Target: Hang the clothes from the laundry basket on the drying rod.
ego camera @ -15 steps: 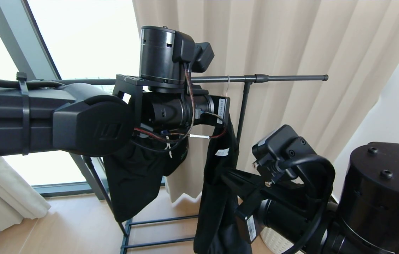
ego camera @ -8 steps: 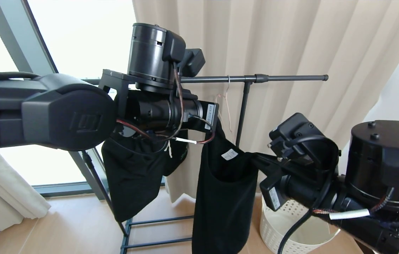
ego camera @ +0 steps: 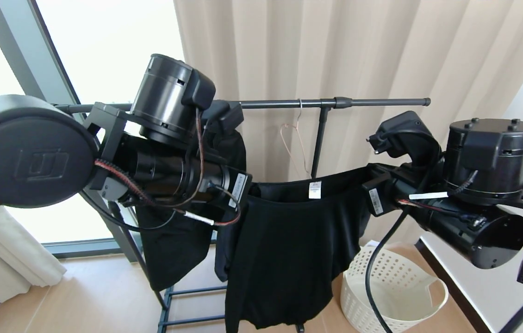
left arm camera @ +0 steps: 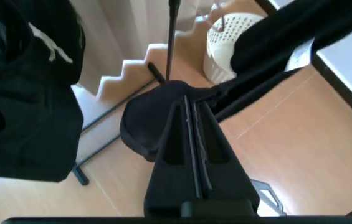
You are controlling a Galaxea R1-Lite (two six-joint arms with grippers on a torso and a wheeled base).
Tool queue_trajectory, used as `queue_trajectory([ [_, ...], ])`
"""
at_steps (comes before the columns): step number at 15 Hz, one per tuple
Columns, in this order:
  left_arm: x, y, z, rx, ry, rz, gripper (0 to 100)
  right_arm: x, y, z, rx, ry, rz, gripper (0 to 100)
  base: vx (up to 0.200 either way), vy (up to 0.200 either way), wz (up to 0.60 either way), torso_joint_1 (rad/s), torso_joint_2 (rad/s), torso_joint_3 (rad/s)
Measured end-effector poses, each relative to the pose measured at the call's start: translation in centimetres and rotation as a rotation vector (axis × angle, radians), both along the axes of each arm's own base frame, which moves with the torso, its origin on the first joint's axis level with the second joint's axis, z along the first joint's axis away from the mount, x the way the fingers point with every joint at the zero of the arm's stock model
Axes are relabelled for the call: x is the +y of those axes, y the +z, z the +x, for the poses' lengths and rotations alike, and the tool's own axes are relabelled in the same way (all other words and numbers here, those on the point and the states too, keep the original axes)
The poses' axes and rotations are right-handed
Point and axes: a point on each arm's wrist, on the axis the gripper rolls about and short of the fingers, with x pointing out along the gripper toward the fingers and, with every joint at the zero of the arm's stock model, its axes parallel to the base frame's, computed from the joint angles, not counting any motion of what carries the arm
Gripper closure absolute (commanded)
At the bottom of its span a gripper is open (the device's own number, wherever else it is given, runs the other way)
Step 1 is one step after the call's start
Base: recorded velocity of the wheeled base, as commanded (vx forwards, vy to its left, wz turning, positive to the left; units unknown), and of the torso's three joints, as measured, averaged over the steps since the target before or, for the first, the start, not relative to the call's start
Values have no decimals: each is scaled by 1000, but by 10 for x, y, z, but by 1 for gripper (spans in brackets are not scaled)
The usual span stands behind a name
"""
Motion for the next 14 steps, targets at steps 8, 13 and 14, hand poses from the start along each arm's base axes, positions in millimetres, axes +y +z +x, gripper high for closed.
queue_trajectory([
  [8, -21, -30, -61, 13, -200, -27, 100, 59, -3, 27, -35, -28, 298, 100, 0, 0, 0, 0, 0, 0],
  [13, -40, -35, -83, 88, -333, -191, 100, 86, -5, 30, -39, -2, 418, 100, 0, 0, 0, 0, 0, 0],
  [14, -40, -35, -84, 94, -340, -197, 100, 87, -5, 31, -39, -2, 420, 100, 0, 0, 0, 0, 0, 0],
])
